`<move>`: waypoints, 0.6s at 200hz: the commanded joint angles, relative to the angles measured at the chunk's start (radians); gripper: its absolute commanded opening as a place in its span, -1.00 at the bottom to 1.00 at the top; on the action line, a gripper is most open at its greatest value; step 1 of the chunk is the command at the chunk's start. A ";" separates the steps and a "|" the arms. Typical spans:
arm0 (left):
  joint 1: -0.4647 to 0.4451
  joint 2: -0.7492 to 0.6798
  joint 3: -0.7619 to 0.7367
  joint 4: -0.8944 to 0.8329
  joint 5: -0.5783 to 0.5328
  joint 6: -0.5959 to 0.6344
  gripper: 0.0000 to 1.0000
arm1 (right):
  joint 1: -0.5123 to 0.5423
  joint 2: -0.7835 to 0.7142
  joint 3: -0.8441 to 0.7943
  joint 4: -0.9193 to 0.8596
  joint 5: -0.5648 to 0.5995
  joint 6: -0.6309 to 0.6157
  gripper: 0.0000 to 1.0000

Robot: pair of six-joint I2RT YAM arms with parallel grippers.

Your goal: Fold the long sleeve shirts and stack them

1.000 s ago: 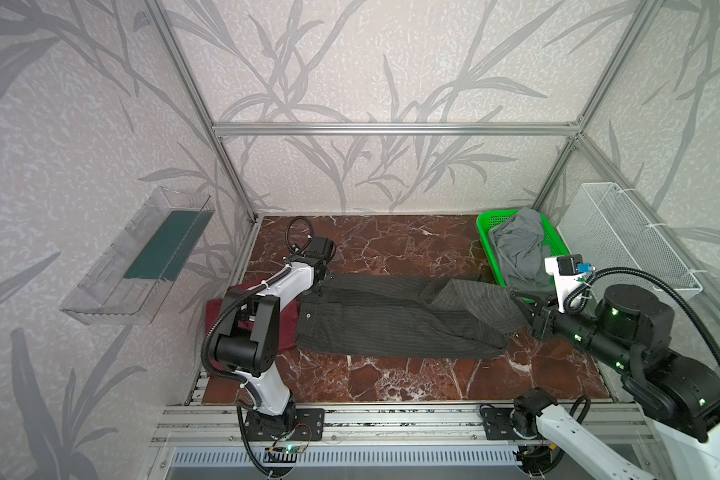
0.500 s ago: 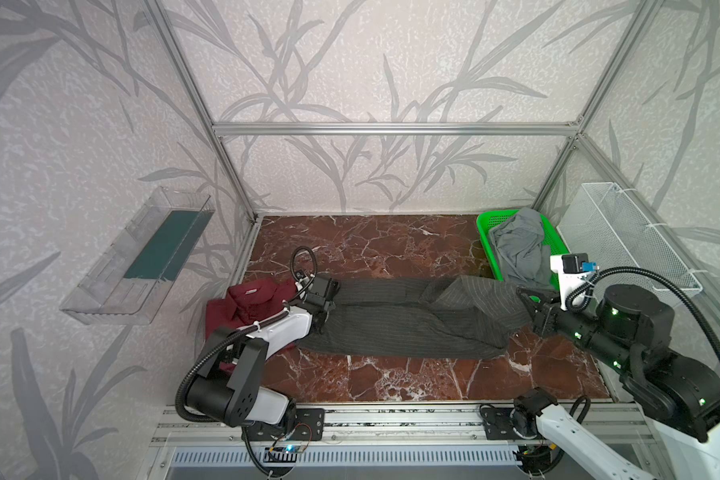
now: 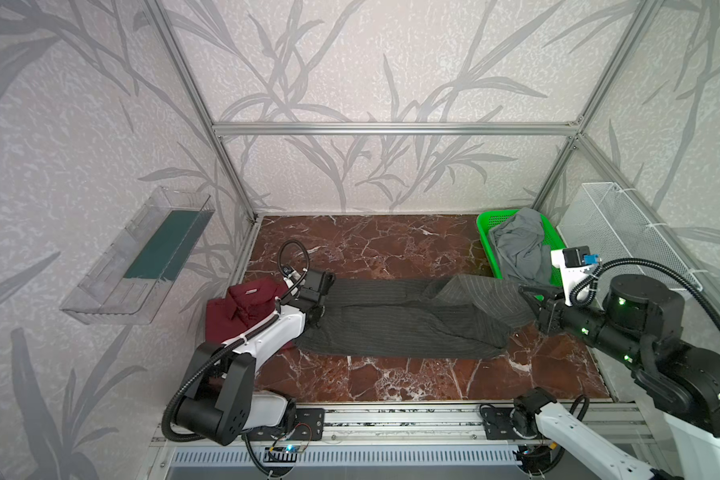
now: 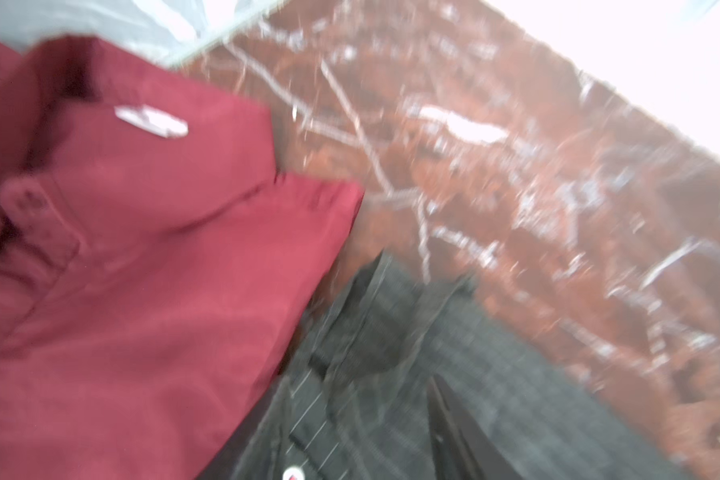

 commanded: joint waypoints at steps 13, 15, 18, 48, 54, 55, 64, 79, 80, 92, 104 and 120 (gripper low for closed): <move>0.071 0.065 0.091 -0.043 0.090 0.002 0.10 | 0.000 0.039 -0.027 -0.077 -0.037 -0.004 -1.00; 0.071 0.075 0.098 -0.041 0.099 0.007 0.10 | -0.001 0.041 -0.029 -0.076 -0.037 -0.004 -1.00; 0.071 0.089 0.108 -0.035 0.115 0.019 0.10 | -0.001 0.041 -0.031 -0.077 -0.035 -0.001 -1.00; 0.071 0.257 0.205 -0.040 0.253 0.031 0.08 | -0.002 0.051 -0.039 -0.084 0.017 -0.003 -1.00; 0.071 0.291 0.228 -0.045 0.280 0.038 0.07 | 0.000 0.054 -0.041 -0.084 0.019 -0.008 -1.00; 0.071 0.300 0.233 -0.047 0.283 0.040 0.07 | 0.000 0.055 -0.041 -0.084 0.019 -0.008 -1.00; 0.071 0.351 0.279 -0.100 0.298 0.042 0.06 | 0.000 0.056 -0.044 -0.083 0.017 -0.009 -1.00; 0.072 0.417 0.347 -0.197 0.267 0.035 0.06 | -0.001 0.048 -0.047 -0.069 0.004 -0.013 -1.00; 0.072 0.419 0.350 -0.205 0.264 0.032 0.06 | -0.001 0.047 -0.047 -0.069 0.004 -0.013 -1.00; 0.078 0.452 0.377 -0.241 0.248 0.034 0.06 | 0.000 0.040 -0.051 -0.060 0.000 -0.014 -1.00; 0.087 0.468 0.380 -0.228 0.251 0.040 0.06 | -0.001 0.034 -0.055 -0.053 -0.005 -0.019 -1.00; 0.095 0.478 0.375 -0.186 0.266 0.045 0.06 | -0.001 0.034 -0.065 -0.047 -0.006 -0.022 -1.00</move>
